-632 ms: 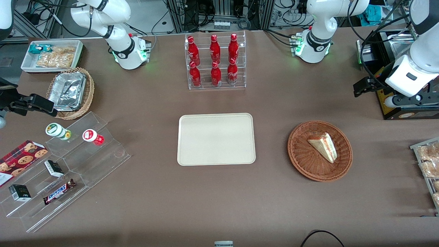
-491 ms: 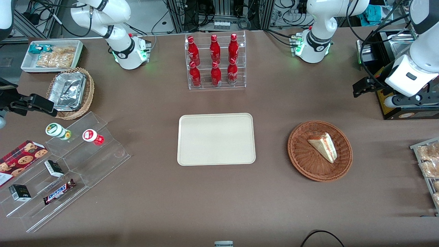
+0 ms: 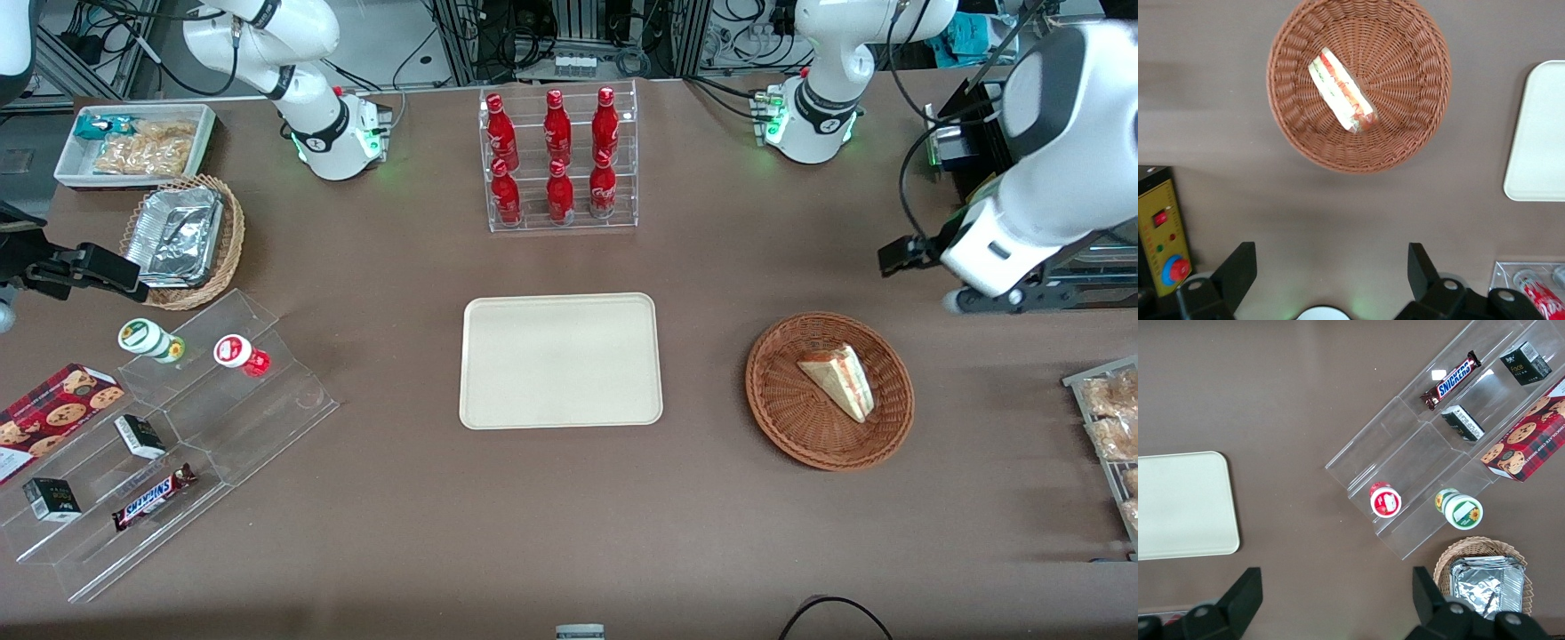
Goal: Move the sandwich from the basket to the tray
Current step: 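Move the left gripper over the sandwich in the wicker basket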
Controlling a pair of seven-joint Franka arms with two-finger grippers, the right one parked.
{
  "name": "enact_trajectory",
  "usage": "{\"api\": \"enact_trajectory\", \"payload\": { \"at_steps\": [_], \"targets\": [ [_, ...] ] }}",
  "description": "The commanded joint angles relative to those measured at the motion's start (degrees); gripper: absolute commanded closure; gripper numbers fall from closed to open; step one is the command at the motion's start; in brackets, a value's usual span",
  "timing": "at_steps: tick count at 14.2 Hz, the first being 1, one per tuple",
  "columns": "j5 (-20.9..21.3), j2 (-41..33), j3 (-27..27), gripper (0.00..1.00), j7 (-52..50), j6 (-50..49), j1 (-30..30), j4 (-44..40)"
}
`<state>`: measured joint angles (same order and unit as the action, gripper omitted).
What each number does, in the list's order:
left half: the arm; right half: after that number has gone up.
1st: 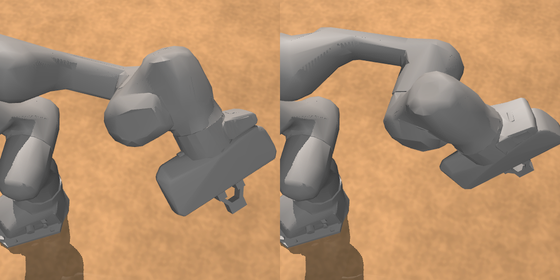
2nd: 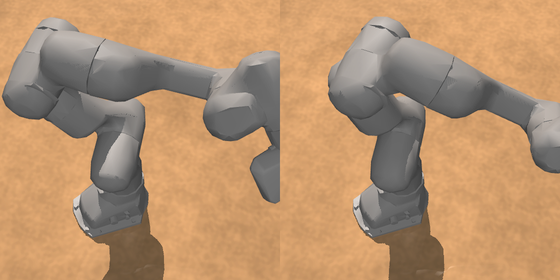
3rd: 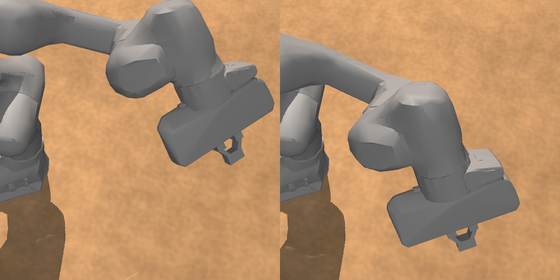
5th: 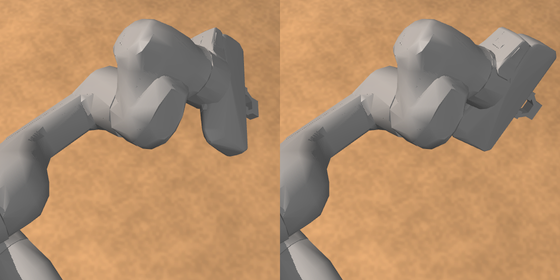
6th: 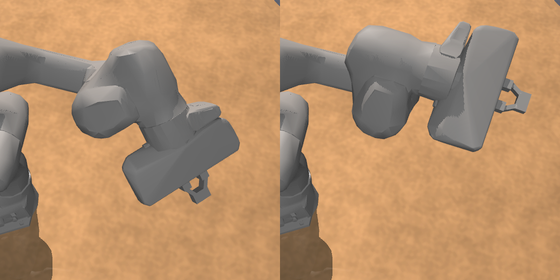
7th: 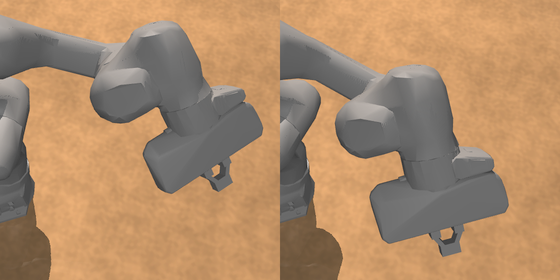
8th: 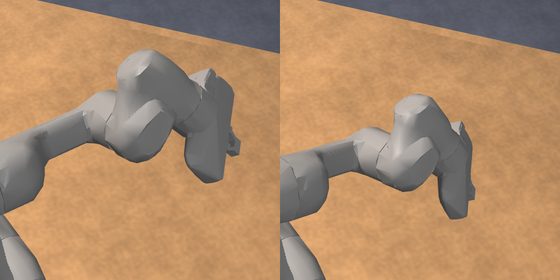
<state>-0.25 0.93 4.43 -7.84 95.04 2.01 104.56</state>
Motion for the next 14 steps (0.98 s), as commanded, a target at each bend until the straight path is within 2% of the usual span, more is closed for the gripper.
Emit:
{"api": "enact_trajectory", "payload": {
  "at_steps": [1,5,9,14],
  "targets": [
    [-0.5,0.6,-0.3,0.0,0.5,6.9,0.4,5.3],
    [-0.5,0.6,-0.3,0.0,-1.1,20.9,0.4,15.6],
    [-0.5,1.7,-0.3,0.0,-16.2,31.8,0.4,21.3],
    [-0.5,6.0,-0.3,0.0,-36.2,37.7,0.4,21.2]
  ]
}}
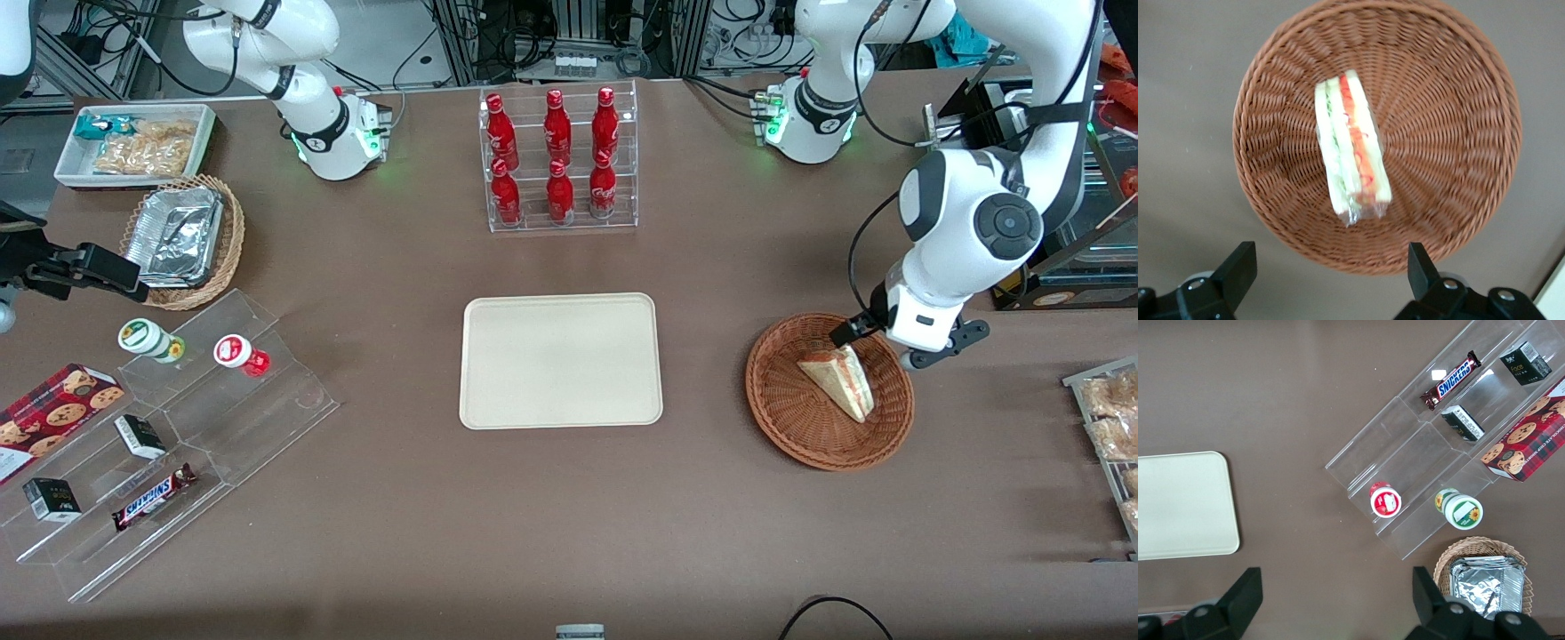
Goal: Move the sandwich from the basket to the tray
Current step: 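Lower the left gripper and close it on the wrapped sandwich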
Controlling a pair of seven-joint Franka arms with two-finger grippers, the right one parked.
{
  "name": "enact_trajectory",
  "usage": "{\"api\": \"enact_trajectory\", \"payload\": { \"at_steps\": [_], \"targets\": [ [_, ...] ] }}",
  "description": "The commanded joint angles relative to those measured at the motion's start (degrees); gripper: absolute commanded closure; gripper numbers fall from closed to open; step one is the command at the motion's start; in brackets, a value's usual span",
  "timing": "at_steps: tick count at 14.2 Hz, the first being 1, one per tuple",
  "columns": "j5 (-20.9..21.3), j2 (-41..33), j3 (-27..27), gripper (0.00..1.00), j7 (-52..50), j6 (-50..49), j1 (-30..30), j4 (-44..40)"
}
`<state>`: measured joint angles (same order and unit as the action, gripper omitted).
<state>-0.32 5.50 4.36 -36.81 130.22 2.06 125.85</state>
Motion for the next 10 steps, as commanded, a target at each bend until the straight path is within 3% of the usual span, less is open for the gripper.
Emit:
{"api": "enact_trajectory", "payload": {
  "at_steps": [1,4,10],
  "targets": [
    [-0.5,2.3,-0.2,0.0,-10.6,3.9,0.4,-0.1],
    [-0.6,5.4,-0.2,0.0,-20.7,8.4,0.4,-0.3],
    [-0.6,10.5,-0.2,0.01,-21.9,12.6,0.4,-0.5]
  ]
}}
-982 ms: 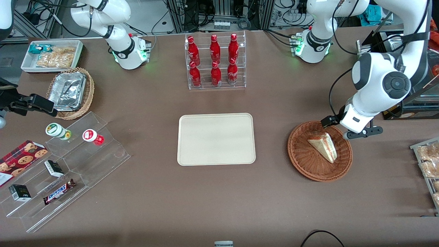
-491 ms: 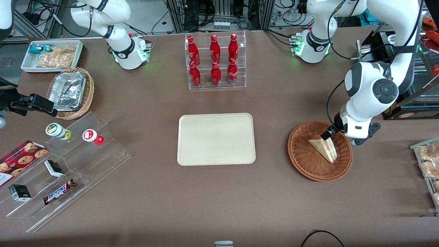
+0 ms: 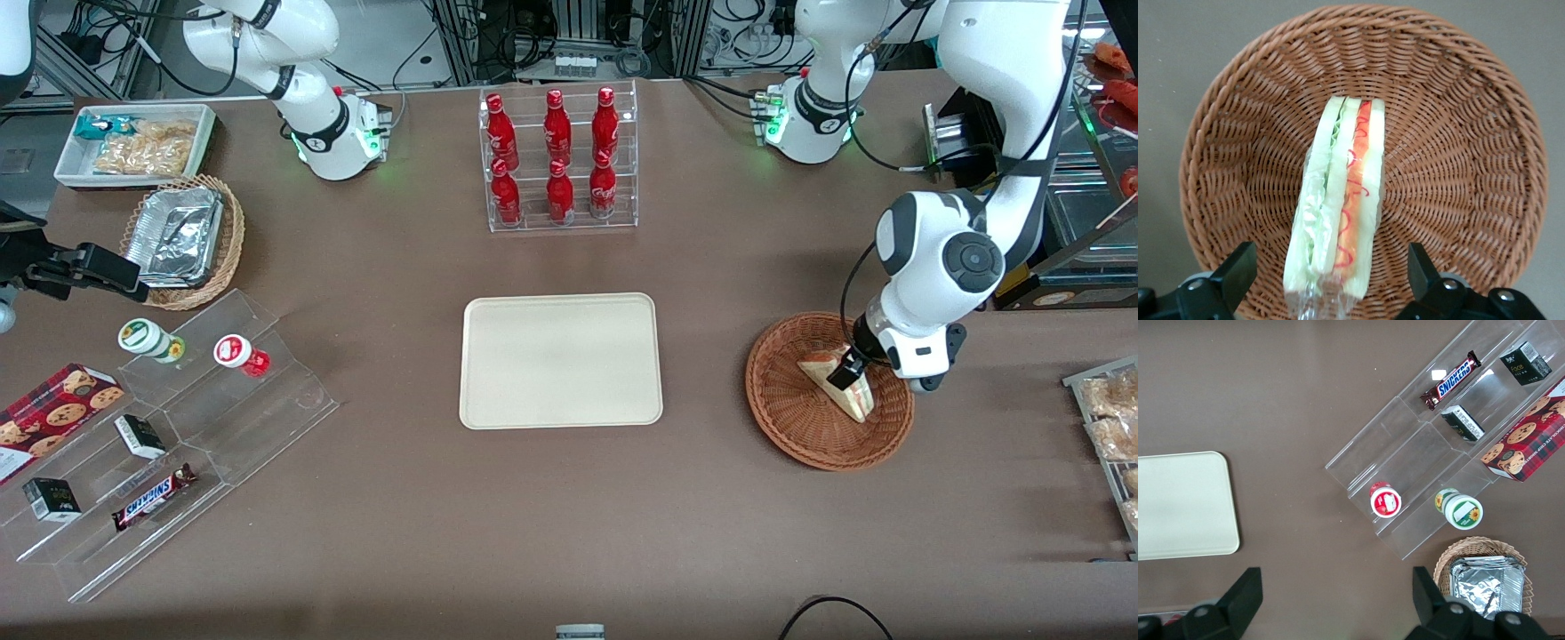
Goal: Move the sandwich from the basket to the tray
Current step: 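Lower the left gripper and close it on the wrapped sandwich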
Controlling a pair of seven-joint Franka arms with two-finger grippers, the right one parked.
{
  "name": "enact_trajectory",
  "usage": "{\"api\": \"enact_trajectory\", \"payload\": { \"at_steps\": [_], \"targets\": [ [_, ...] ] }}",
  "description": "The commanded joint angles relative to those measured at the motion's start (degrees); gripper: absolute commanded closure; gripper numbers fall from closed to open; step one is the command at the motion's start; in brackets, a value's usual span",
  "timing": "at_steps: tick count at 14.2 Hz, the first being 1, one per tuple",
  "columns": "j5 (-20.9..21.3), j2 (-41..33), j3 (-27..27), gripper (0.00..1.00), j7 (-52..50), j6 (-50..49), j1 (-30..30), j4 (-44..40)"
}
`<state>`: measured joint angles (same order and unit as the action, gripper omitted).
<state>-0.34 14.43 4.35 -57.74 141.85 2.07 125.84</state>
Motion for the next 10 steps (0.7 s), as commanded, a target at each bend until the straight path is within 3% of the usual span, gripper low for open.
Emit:
{"api": "enact_trajectory", "payload": {
  "at_steps": [1,2,3,4,5,10],
  "targets": [
    [-0.5,2.3,-0.2,0.11,-1.0,0.9,0.4,-0.8],
    [-0.5,2.7,-0.2,0.29,-1.0,0.7,0.4,-0.8],
    [-0.5,2.8,-0.2,0.57,-0.4,0.4,0.4,-0.8],
    [-0.4,2.7,-0.2,0.74,-0.1,0.3,0.4,-0.8],
    [-0.4,2.2,-0.2,0.84,-0.2,0.2,0.4,-0.9],
    [0.0,0.8,0.0,0.89,0.0,-14.0,1.1,-10.0]
  ]
}}
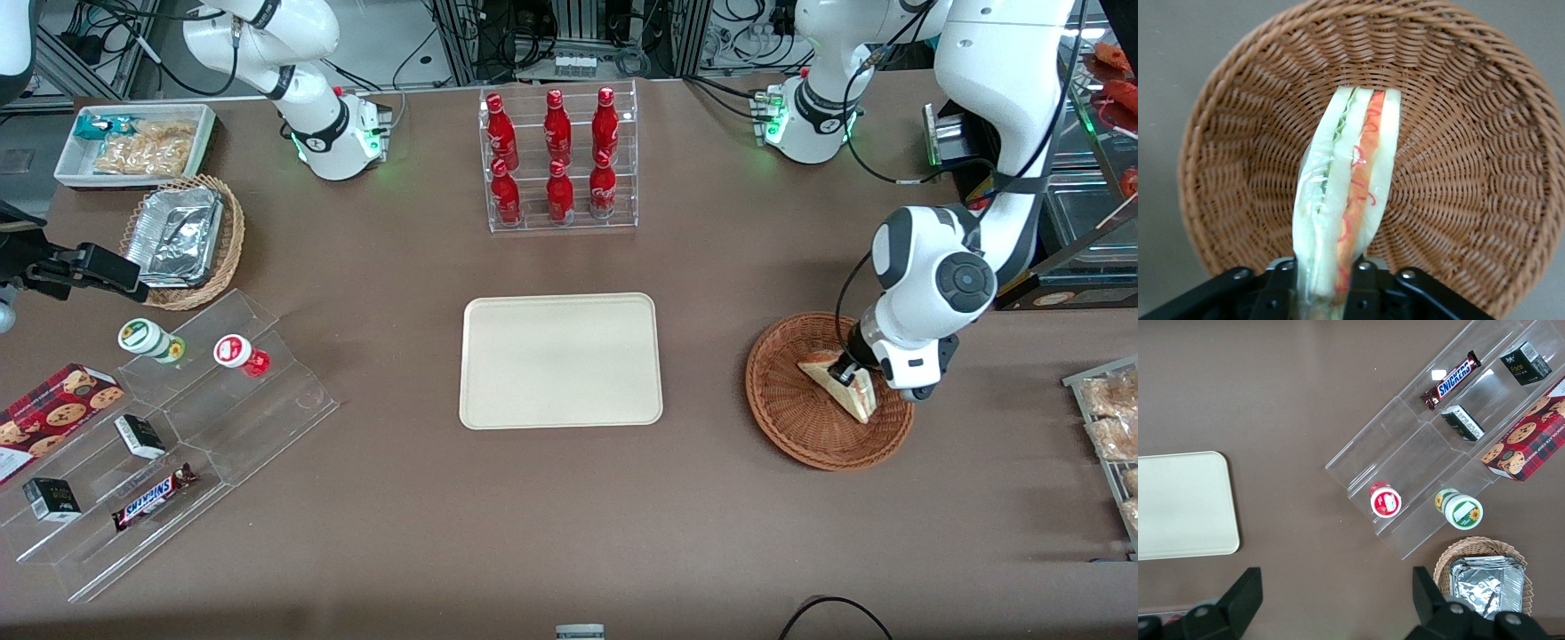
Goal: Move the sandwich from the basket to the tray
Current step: 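Lower the left gripper and close it on the wrapped sandwich, then lift the sandwich and carry it with the left gripper to the tray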
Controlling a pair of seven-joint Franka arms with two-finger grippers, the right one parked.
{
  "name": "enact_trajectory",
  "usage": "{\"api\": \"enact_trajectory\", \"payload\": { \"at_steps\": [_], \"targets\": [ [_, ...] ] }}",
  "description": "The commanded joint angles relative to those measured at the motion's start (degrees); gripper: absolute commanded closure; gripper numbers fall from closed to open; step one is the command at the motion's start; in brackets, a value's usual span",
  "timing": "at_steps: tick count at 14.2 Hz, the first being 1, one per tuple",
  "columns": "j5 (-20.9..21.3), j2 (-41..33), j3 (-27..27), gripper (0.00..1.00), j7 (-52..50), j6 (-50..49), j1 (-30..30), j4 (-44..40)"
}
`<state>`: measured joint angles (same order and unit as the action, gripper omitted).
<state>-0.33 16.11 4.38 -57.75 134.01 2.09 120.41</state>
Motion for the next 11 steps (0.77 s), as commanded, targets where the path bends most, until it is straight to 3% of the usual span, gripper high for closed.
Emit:
{"api": "enact_trajectory", "payload": {
  "at_steps": [1,5,11],
  "targets": [
    [0.1,-0.7,0.1,0.89,0.3,-8.2,2.5,-6.7],
    [0.2,1.5,0.2,0.94,13.1,-17.8,9.2,-14.3],
    [-0.7,10.8,0.2,0.93,13.7,-22.2,22.0,-25.9]
  ]
}}
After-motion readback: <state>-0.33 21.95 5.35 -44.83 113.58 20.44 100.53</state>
